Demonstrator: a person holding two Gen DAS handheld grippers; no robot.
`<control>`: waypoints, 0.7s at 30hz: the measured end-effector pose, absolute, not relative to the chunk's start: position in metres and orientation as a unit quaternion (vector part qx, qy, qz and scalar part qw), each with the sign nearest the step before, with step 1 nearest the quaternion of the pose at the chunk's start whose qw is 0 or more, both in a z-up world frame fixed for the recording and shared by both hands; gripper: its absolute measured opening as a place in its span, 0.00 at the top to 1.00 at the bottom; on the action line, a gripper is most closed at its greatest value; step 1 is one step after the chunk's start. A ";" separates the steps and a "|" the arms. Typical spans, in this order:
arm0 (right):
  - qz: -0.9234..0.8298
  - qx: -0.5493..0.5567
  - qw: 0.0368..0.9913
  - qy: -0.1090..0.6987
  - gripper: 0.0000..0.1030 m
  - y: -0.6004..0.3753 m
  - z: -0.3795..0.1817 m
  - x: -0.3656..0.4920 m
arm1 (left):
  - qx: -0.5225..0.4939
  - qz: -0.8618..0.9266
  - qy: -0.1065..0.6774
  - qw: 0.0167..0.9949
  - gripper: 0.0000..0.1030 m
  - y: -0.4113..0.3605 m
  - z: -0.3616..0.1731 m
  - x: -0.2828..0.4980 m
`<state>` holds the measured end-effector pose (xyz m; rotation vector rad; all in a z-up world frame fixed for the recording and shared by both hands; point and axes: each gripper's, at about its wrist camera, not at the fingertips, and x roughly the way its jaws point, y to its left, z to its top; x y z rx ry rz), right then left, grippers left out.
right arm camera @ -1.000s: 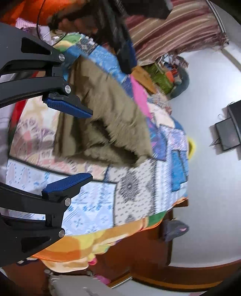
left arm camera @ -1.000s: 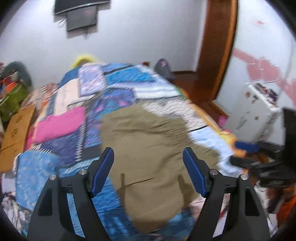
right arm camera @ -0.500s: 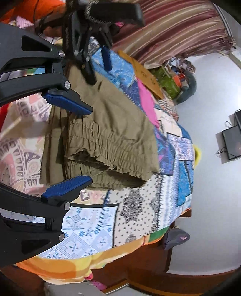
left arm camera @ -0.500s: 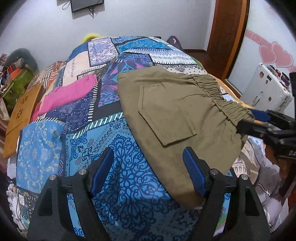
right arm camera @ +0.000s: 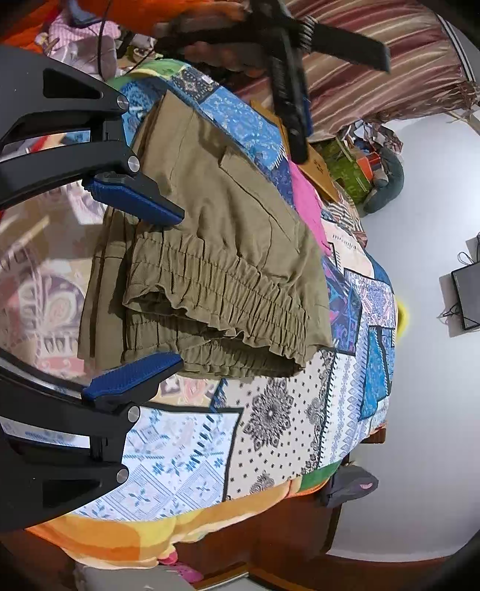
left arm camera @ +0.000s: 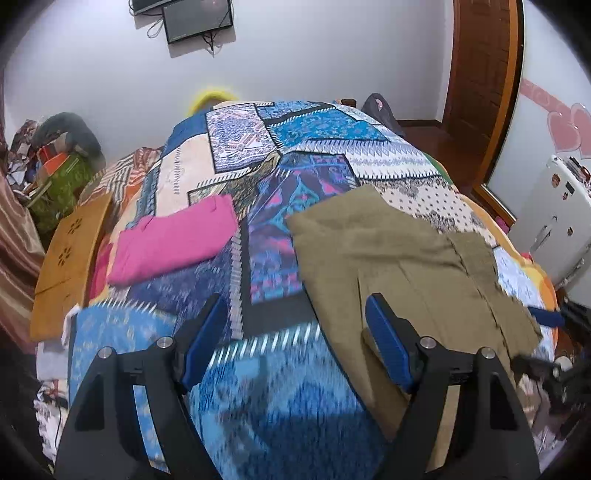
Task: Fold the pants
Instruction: 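Lay the folded waistband onto the pants and release with the left gripper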
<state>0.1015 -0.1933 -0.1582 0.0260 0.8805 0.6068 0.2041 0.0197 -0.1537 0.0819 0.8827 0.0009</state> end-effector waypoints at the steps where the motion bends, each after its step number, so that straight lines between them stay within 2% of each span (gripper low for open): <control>1: 0.289 0.011 0.860 0.421 0.35 -0.195 -0.160 0.105 | 0.038 -0.004 0.430 0.902 0.25 0.019 -0.156 0.217; 6: 0.282 -0.003 0.858 0.429 0.35 -0.202 -0.164 0.124 | 0.044 -0.012 0.452 0.891 0.25 0.014 -0.173 0.262; 13: 0.297 -0.027 0.841 0.452 0.33 -0.202 -0.175 0.159 | 0.115 -0.007 0.487 0.866 0.25 0.002 -0.222 0.321; 21: 0.305 -0.039 0.837 0.453 0.33 -0.204 -0.186 0.186 | 0.087 -0.036 0.524 0.846 0.24 0.013 -0.259 0.359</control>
